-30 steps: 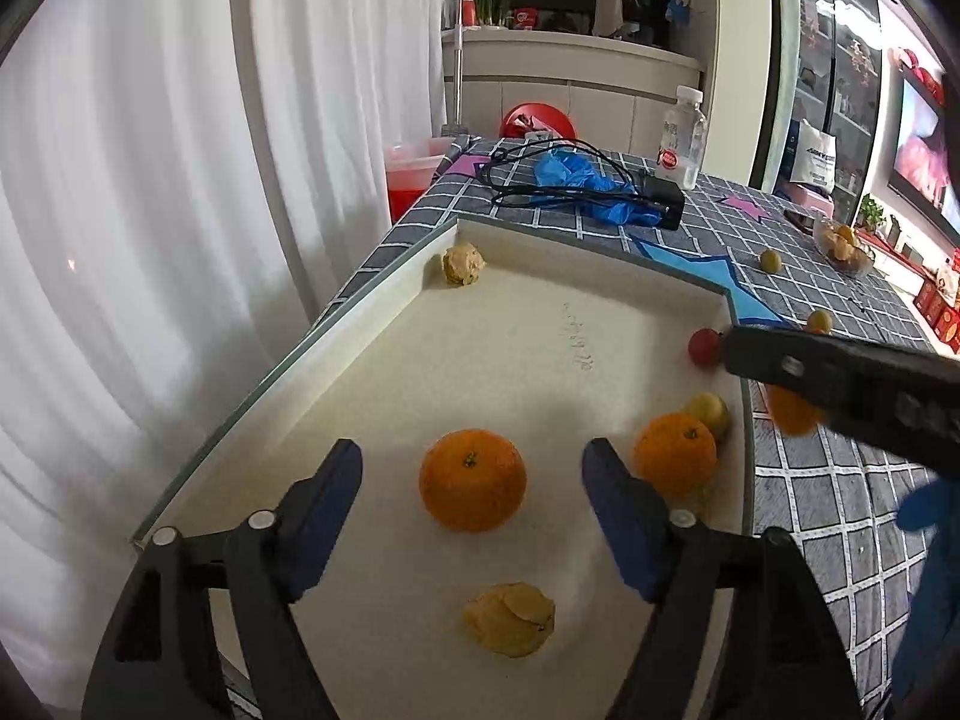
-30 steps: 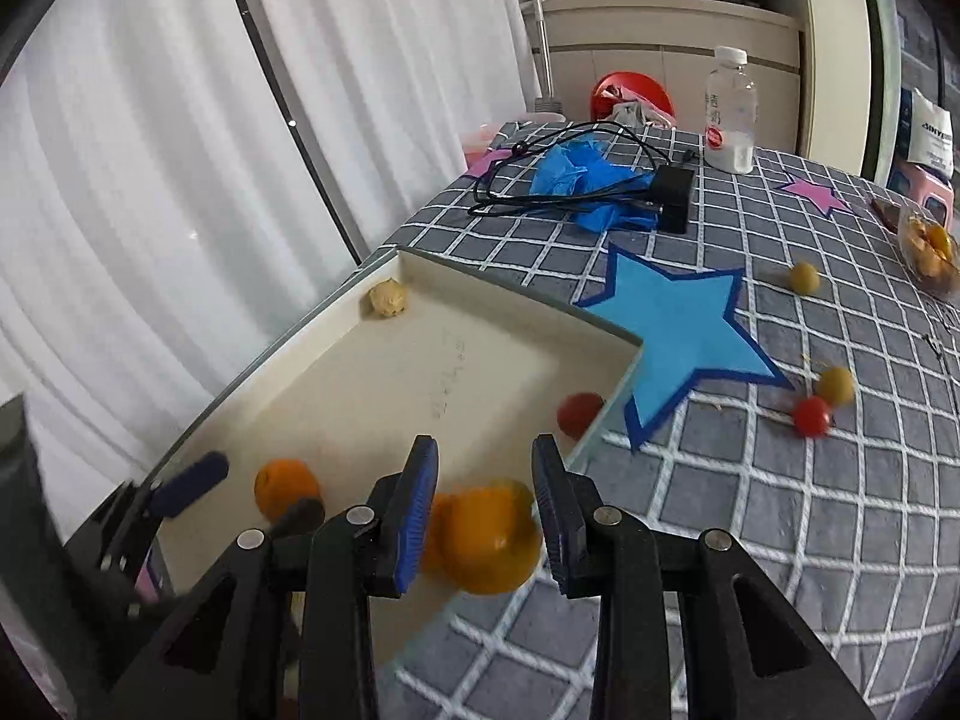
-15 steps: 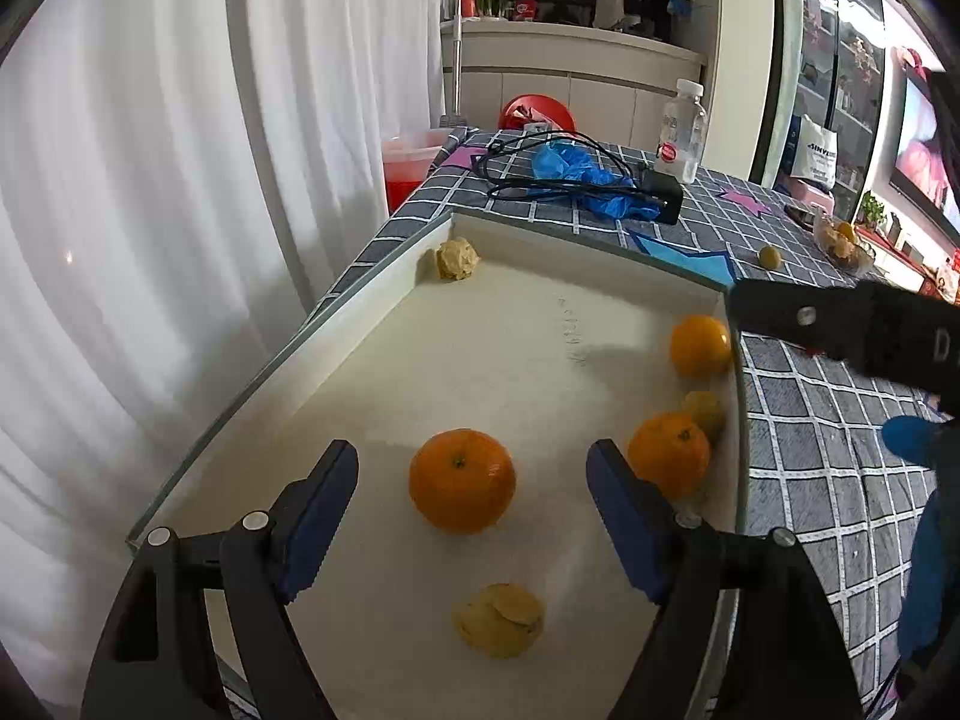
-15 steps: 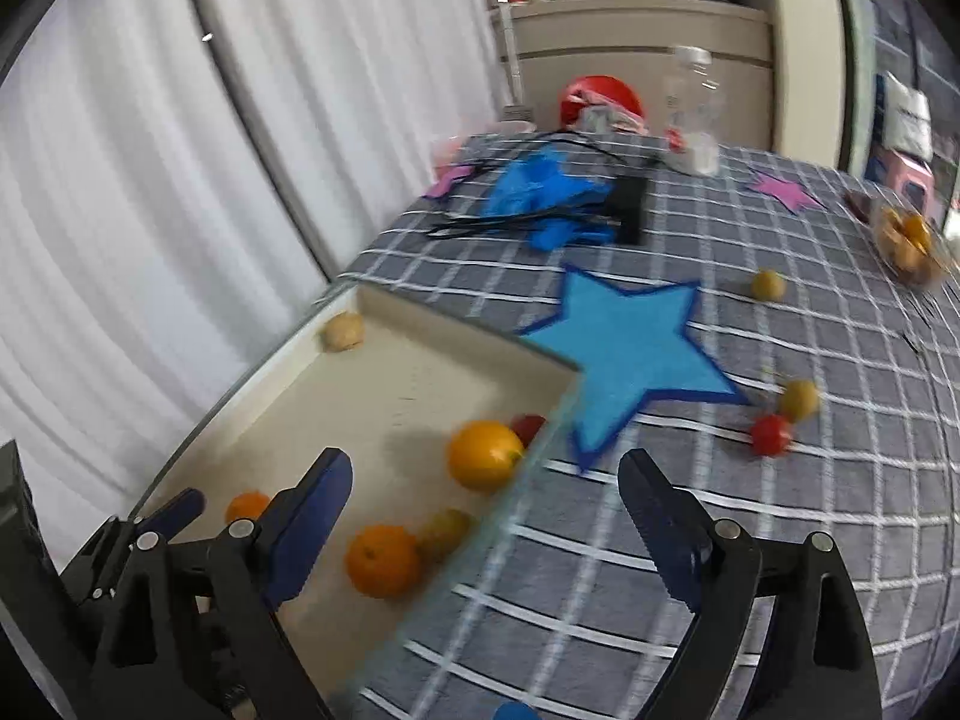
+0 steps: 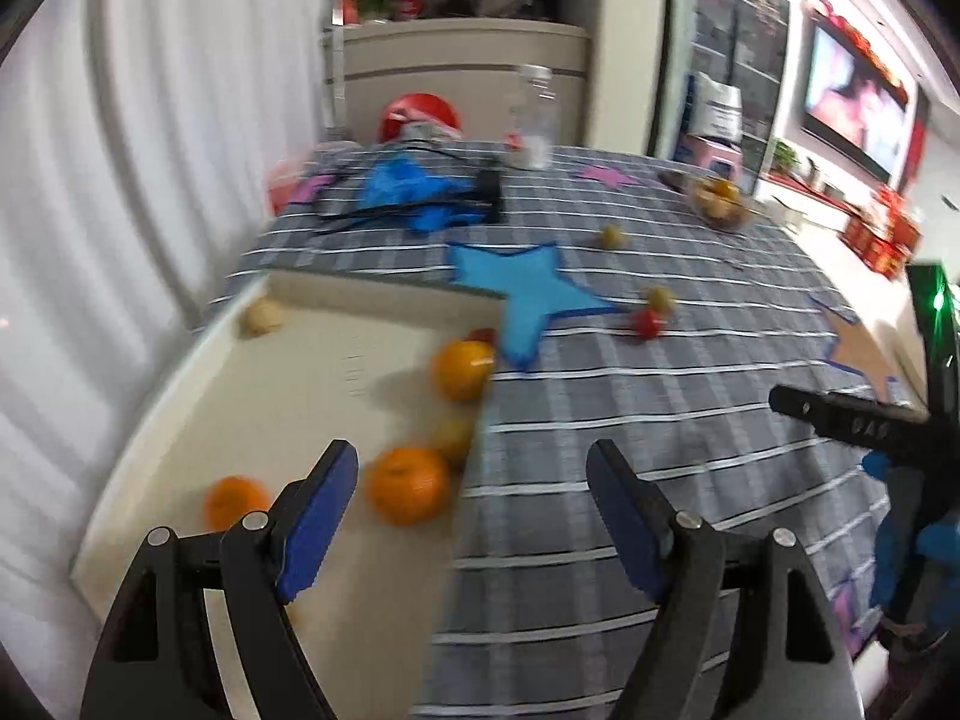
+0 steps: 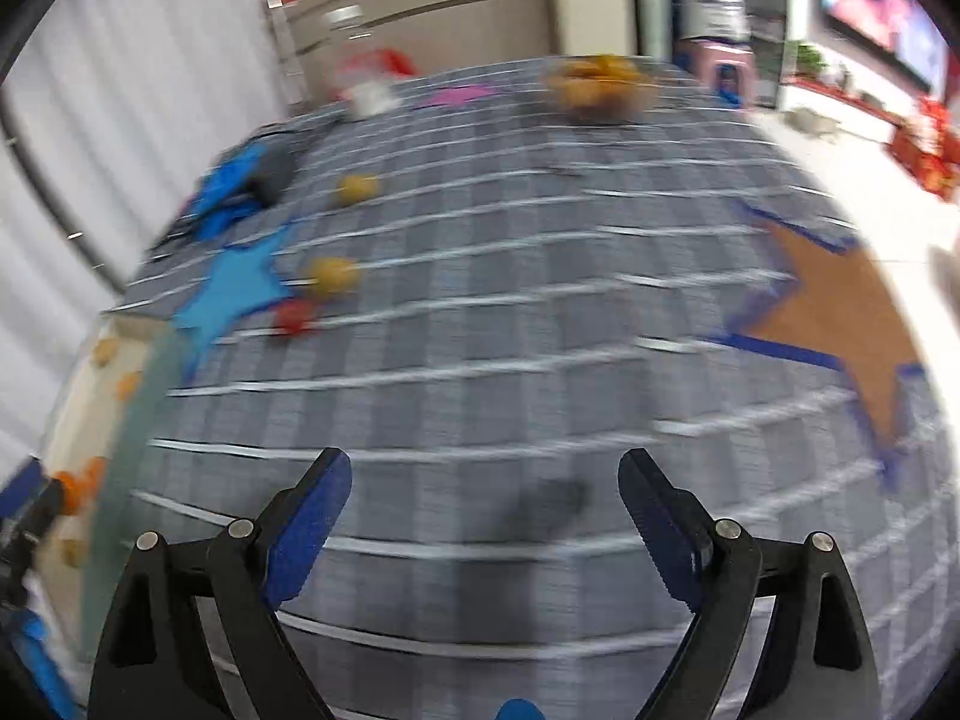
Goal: Organize fruits
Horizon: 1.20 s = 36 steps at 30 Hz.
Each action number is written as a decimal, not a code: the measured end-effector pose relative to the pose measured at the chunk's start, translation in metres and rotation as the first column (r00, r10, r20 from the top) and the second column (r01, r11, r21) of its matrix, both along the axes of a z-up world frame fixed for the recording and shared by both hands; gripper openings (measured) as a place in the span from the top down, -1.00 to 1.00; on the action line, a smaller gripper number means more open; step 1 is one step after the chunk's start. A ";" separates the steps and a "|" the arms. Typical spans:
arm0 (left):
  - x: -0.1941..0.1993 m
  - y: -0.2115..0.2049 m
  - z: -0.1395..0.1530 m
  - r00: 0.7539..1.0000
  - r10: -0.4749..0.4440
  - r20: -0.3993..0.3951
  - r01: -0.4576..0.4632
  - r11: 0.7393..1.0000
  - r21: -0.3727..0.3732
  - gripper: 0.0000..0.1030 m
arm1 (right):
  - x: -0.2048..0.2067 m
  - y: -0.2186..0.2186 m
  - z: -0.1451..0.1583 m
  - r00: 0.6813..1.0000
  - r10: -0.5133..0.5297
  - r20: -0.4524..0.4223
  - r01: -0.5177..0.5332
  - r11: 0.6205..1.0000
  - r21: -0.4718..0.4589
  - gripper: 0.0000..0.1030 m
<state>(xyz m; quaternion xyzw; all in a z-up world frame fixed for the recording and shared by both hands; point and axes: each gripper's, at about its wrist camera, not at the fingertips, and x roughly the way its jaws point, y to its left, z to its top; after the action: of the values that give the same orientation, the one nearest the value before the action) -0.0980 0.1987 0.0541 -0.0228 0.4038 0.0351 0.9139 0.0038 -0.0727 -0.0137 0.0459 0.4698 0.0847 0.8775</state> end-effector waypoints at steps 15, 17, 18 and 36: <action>0.137 -0.102 -0.024 0.989 -0.112 -0.097 0.119 0.991 0.067 -0.59 | -0.020 -0.078 -0.016 0.989 -0.091 0.119 0.063 0.973 0.223 -1.00; 0.156 -0.106 -0.032 0.987 -0.103 -0.121 0.112 0.992 0.062 -0.59 | -0.021 -0.082 -0.016 0.988 -0.091 0.122 0.059 0.969 0.241 -1.00; 0.164 -0.107 -0.037 0.986 -0.098 -0.132 0.106 0.993 0.059 -0.59 | -0.023 -0.082 -0.015 0.988 -0.091 0.123 0.058 0.967 0.248 -1.00; 0.188 -0.112 -0.058 0.974 -0.130 -0.187 0.126 0.991 -0.032 0.41 | -0.024 -0.086 -0.013 0.988 -0.087 0.129 0.048 0.957 0.285 -1.00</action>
<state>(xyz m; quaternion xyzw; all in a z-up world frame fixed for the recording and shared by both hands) 0.0898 0.0863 -0.0044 -0.0026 0.4894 -0.0259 0.8717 -0.0202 -0.1585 -0.0270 0.1801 0.3884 0.1235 0.8952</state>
